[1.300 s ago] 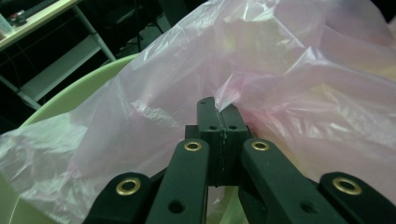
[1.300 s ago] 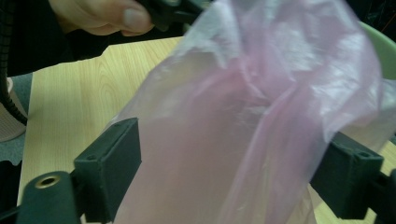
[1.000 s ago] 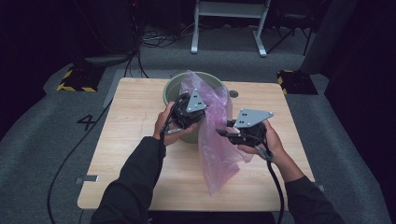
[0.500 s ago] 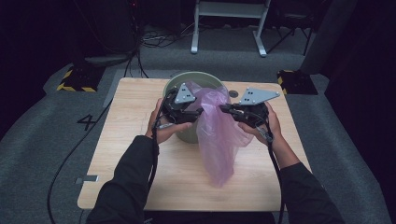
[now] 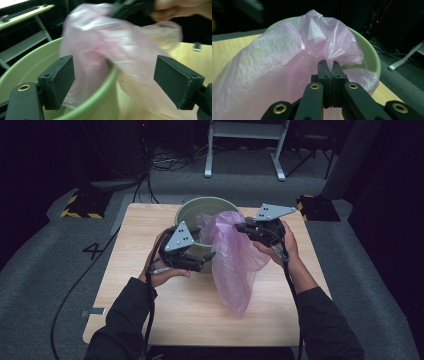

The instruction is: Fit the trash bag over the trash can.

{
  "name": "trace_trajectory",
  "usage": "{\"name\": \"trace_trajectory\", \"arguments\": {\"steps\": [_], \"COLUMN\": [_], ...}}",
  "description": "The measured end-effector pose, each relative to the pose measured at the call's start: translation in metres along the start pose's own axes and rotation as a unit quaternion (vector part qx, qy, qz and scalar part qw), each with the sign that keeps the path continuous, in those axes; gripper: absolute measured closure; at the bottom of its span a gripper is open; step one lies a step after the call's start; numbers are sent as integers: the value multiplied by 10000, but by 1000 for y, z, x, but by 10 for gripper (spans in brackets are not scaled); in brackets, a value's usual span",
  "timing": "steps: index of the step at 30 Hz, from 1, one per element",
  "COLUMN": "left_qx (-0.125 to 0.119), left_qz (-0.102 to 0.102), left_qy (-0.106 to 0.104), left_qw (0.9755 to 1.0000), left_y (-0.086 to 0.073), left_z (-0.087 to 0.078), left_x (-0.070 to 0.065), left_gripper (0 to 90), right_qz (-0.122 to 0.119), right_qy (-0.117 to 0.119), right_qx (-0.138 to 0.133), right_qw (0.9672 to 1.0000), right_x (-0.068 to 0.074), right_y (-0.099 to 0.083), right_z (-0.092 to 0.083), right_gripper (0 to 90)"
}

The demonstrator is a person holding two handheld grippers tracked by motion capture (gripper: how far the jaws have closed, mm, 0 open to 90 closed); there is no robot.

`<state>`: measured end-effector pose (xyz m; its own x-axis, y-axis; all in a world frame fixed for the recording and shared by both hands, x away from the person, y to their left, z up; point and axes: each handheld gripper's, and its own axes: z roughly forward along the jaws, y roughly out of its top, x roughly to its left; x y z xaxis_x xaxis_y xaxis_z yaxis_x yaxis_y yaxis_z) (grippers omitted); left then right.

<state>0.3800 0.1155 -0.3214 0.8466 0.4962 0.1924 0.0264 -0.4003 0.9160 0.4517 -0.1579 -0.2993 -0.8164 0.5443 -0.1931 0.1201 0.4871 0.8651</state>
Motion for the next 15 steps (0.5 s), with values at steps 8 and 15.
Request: {"name": "trace_trajectory", "arguments": {"steps": [8, 15], "left_qx": [-42, 72], "left_qz": [53, 143], "left_qy": [-380, -39], "left_qw": [9993, 9999], "left_y": [7, 9], "left_z": [8, 27], "left_x": [-22, -28], "left_gripper": [165, 401], "right_qz": [-4, -34], "right_qy": [-7, 39], "right_qx": [100, 111], "right_qw": [9999, 9999], "right_x": [0, 1], "right_y": [3, 4], "right_z": [8, 9], "right_gripper": [899, 871]}}
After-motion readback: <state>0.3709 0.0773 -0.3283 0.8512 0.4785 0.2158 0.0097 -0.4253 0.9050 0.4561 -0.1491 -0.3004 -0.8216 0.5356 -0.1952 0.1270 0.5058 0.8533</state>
